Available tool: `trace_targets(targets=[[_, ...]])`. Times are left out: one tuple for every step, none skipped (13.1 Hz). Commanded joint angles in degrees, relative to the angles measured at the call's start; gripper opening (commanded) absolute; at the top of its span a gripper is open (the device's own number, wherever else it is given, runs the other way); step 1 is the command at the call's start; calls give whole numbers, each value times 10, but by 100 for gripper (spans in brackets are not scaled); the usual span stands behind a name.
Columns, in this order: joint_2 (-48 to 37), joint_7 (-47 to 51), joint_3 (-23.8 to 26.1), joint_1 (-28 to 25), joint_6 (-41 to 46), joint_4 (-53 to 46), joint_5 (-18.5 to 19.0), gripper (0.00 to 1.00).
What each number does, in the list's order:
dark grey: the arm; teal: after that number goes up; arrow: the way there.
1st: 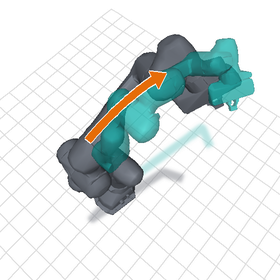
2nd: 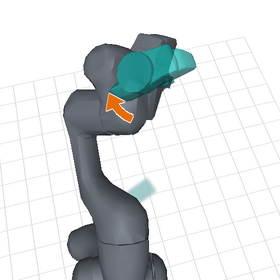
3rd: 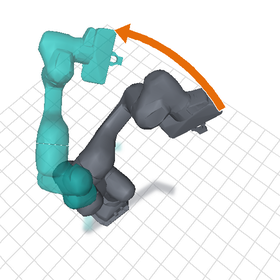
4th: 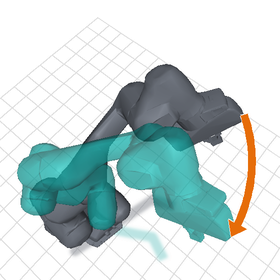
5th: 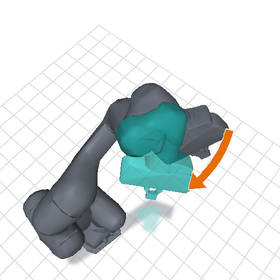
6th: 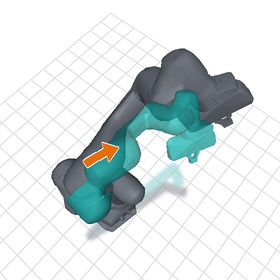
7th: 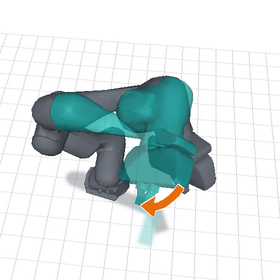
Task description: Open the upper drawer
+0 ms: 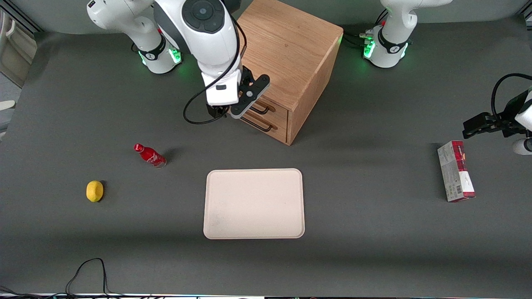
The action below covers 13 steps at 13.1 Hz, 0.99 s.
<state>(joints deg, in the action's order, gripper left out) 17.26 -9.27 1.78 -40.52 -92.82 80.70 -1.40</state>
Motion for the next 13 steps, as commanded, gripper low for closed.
trace_targets(targets=[[-49,-54,-11,0,-33,66,0,100],[-63,-65,-14,0,-48,90,-1,100],[-77,-73,-14,1,-65,112,-3,100],[-86,-77,-16,4,-72,127,-23,100],[-90,-77,-26,4,-75,131,-54,100],[-91,-80,-36,4,-72,130,-79,100],[-91,-94,-39,4,-69,130,-91,100],[-91,-109,-40,4,-68,131,-92,100],[-91,-111,-40,4,-67,131,-92,100],[-90,-111,-39,3,-68,131,-92,100],[-86,-112,-39,3,-73,132,-92,100],[-81,-112,-38,2,-78,132,-91,100],[-79,-112,-38,0,-89,138,-91,100]])
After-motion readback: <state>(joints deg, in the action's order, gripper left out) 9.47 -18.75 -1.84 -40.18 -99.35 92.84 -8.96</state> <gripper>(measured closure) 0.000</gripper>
